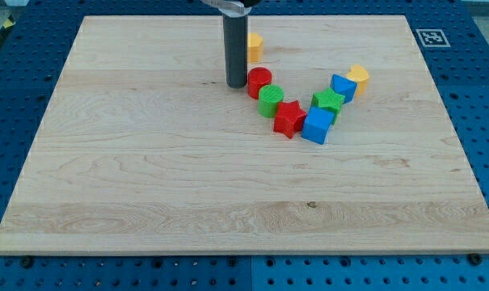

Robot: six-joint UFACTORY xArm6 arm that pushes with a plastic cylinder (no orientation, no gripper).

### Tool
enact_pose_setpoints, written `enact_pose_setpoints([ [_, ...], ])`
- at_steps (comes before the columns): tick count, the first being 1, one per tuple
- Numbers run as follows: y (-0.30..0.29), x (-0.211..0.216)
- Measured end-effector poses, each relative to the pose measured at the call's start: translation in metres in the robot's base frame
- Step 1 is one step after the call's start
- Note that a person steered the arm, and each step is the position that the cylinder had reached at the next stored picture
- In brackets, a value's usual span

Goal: Move the red circle to the bottom left of the yellow hexagon

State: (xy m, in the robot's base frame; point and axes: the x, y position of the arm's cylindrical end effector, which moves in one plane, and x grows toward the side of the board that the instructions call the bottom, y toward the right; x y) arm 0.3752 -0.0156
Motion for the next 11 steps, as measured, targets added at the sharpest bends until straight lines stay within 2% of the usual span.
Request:
enact_pose_setpoints([
  [1,0.020,0.036],
  [3,0.080,0.012],
  [5,0.003,0.011],
  [6,-0.001,0.012],
  [7,-0.002,0.030],
  [8,-0.021,0.025],
  [10,-0.035,-0.033],
  [11,-0.035,-0.039],
])
